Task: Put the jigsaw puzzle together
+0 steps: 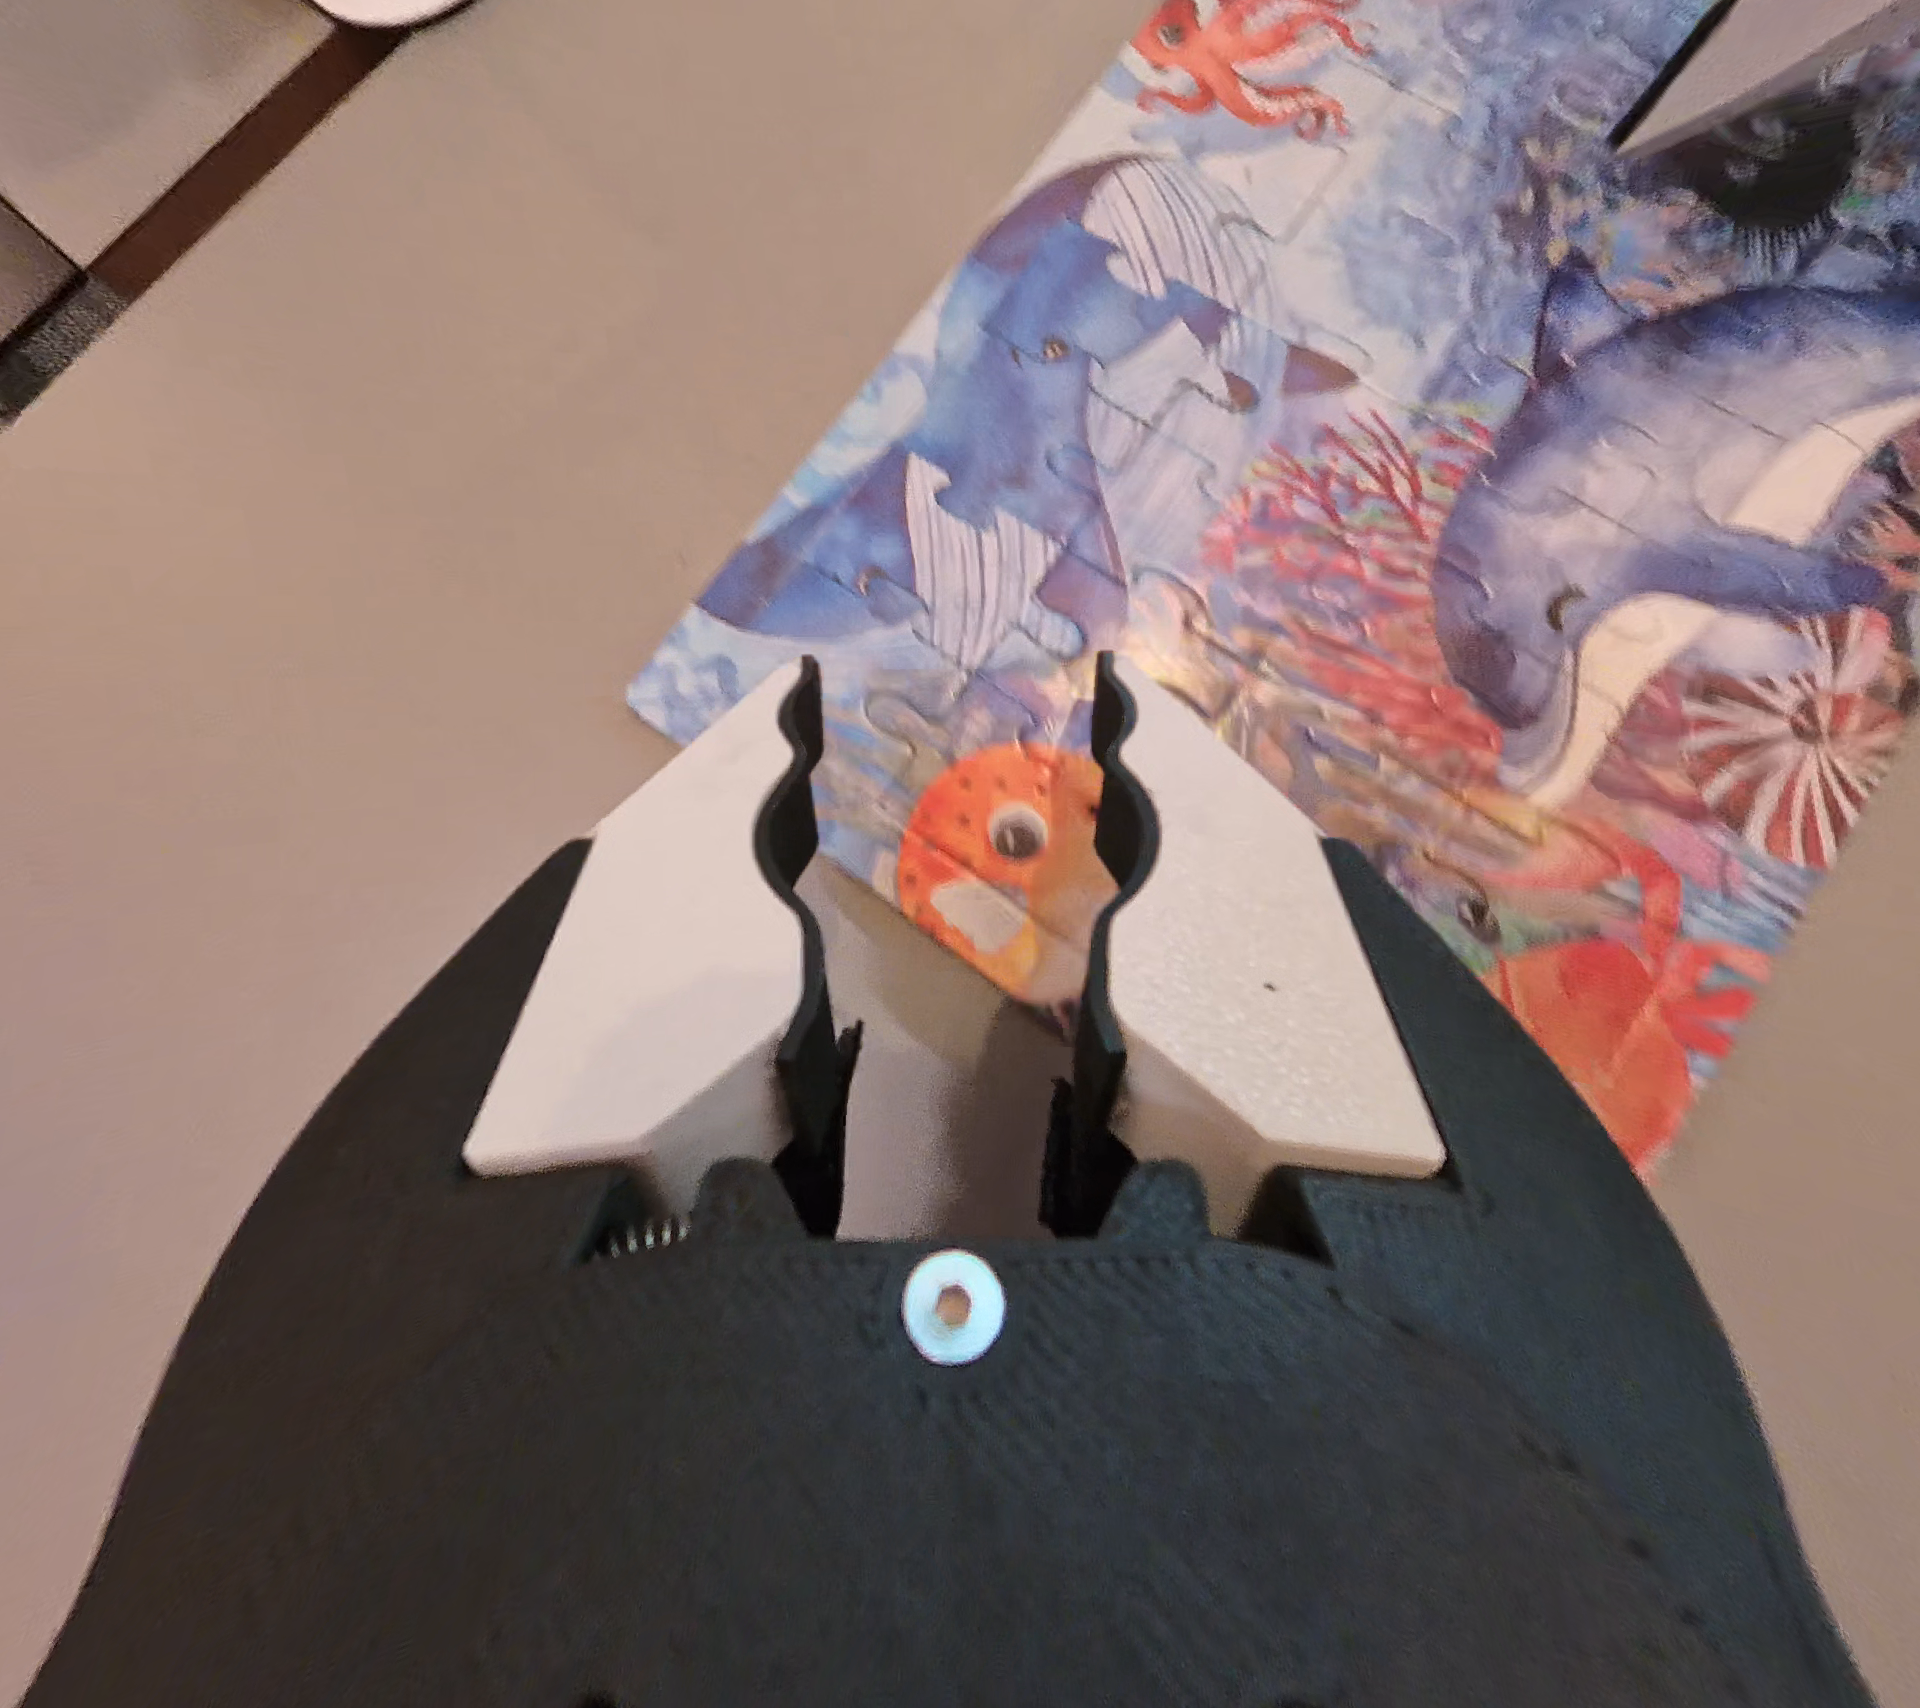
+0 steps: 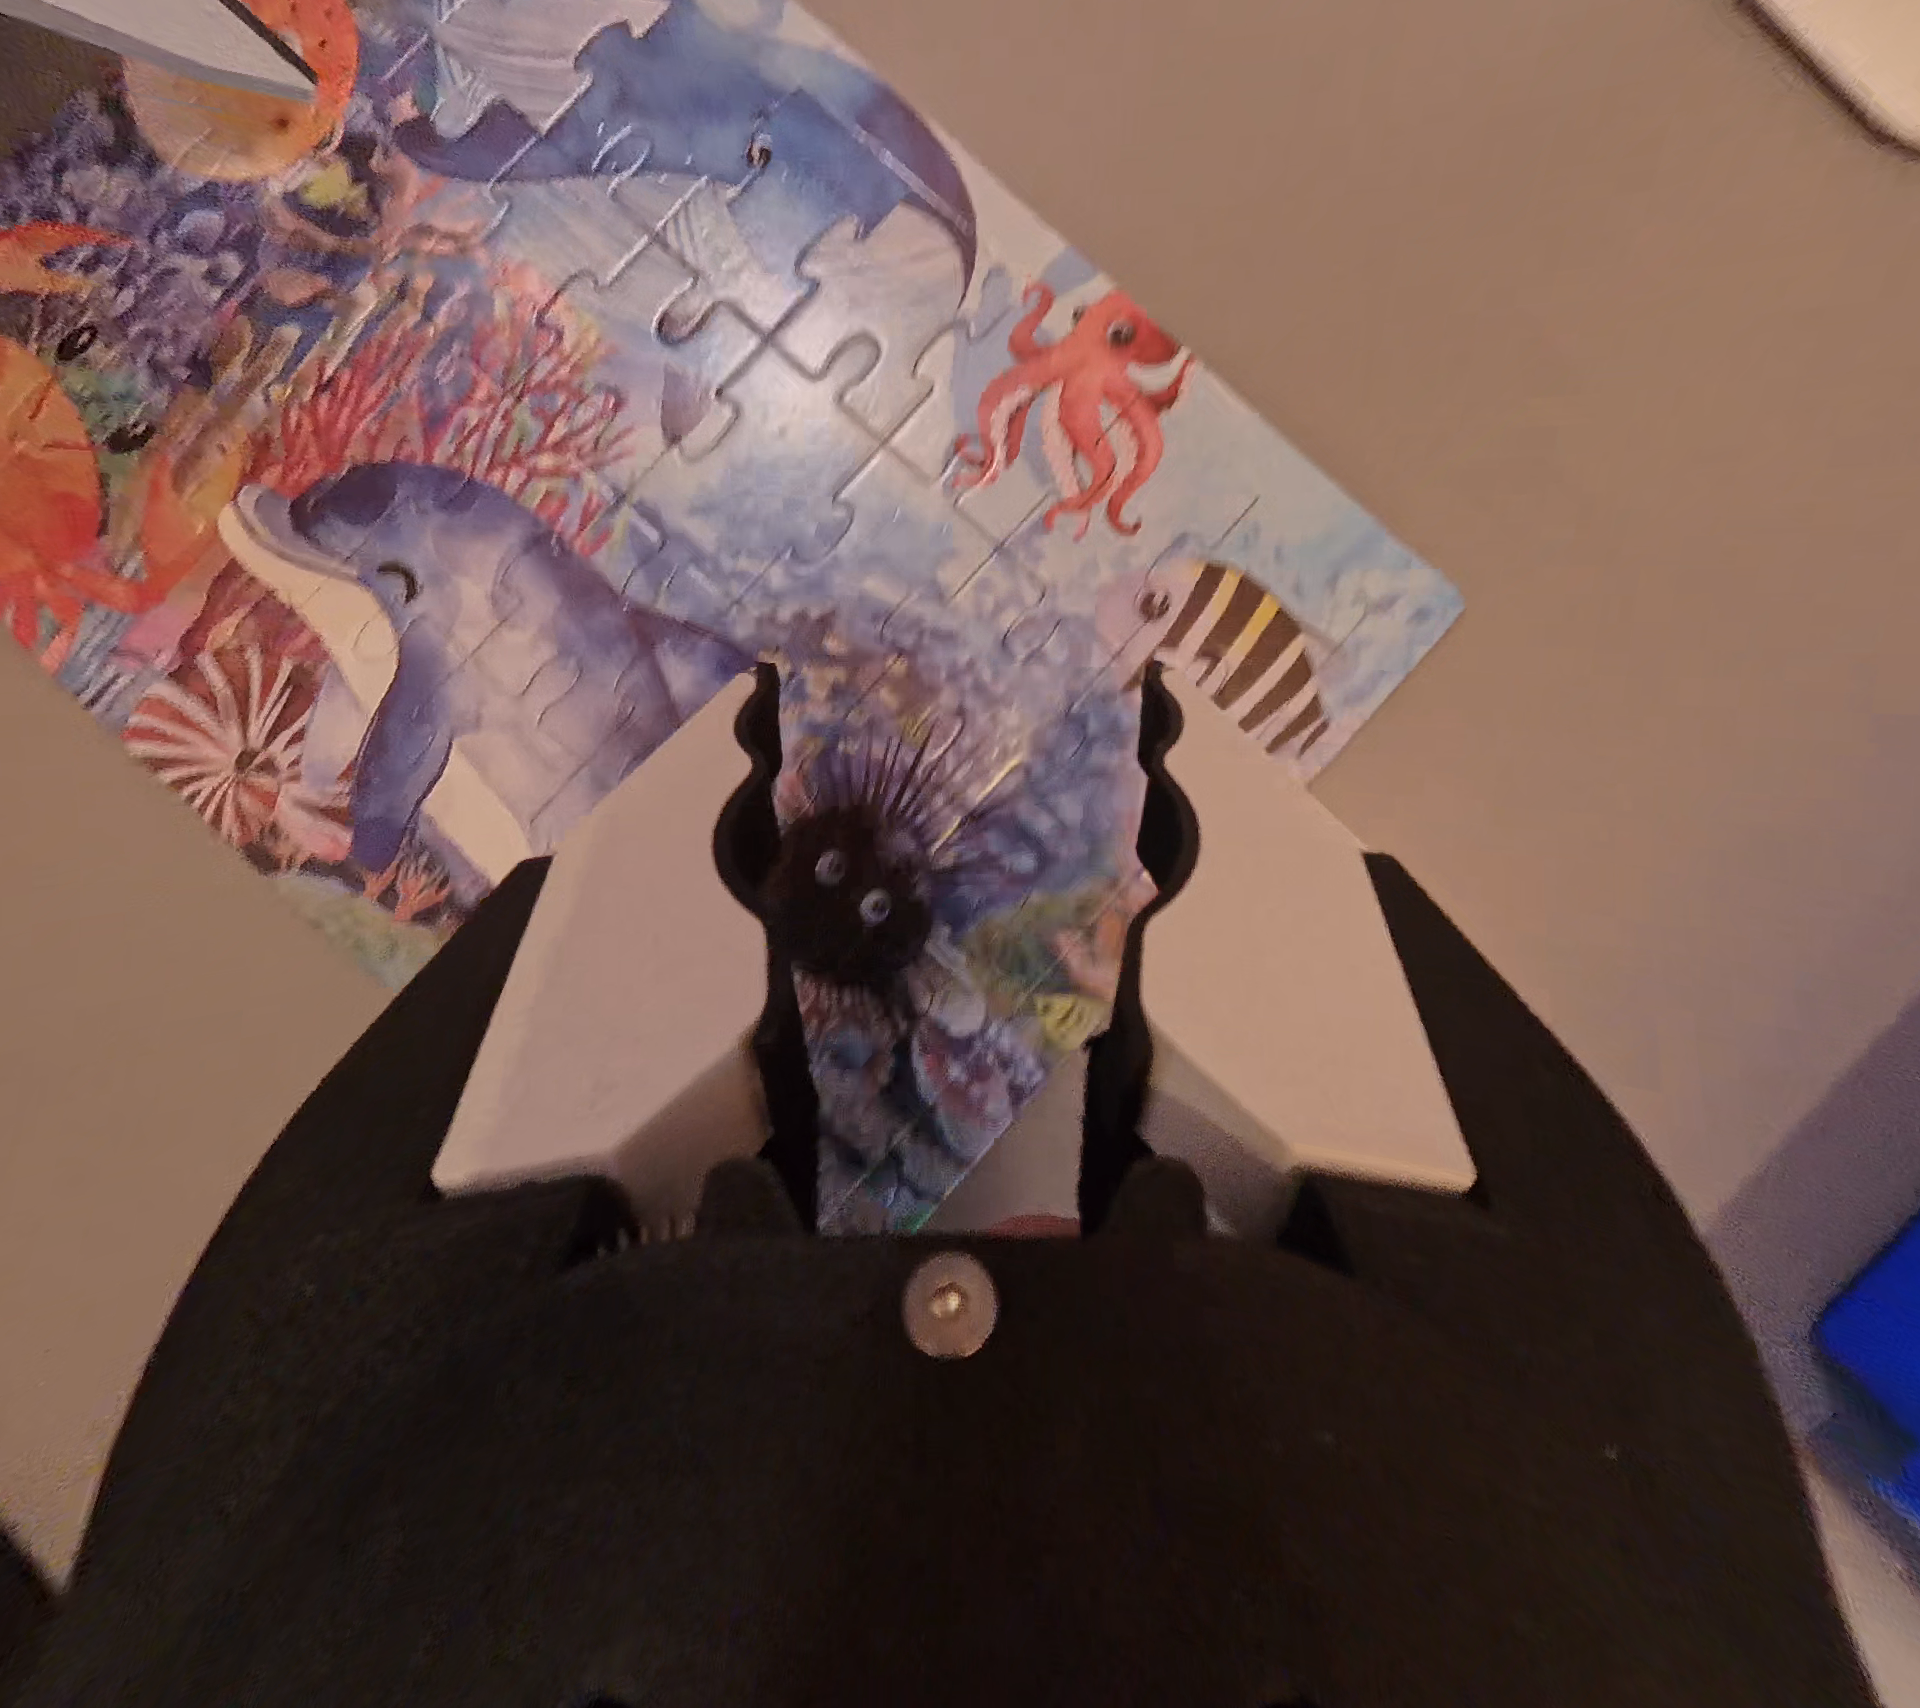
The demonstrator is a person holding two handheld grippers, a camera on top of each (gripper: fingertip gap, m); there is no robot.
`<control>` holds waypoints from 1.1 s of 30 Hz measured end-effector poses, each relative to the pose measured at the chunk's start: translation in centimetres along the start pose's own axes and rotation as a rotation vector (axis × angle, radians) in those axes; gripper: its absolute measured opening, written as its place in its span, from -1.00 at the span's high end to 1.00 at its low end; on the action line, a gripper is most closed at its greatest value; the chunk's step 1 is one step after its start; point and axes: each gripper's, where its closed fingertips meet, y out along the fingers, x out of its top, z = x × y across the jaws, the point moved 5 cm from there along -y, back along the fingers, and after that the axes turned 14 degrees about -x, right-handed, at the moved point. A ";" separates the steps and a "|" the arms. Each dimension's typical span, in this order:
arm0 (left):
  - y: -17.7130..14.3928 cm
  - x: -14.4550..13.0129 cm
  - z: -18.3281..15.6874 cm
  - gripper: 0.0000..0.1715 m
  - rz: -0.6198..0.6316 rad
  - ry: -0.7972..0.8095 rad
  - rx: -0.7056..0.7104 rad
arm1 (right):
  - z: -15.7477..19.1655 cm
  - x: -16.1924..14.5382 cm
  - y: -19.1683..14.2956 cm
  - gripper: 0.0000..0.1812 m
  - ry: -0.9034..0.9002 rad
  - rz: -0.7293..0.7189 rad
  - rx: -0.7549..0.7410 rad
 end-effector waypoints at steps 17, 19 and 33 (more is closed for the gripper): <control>6.5 4.5 1.6 0.49 0.011 -0.021 -0.035 | 0.9 5.6 6.7 0.36 0.084 -0.033 0.013; 6.3 4.7 1.8 0.43 0.016 0.013 0.002 | 0.9 5.8 6.6 0.35 0.070 -0.005 0.020; -4.1 -2.1 -6.1 -0.04 -0.026 0.013 -0.034 | 0.2 -5.4 -4.6 -0.12 0.094 -0.055 0.019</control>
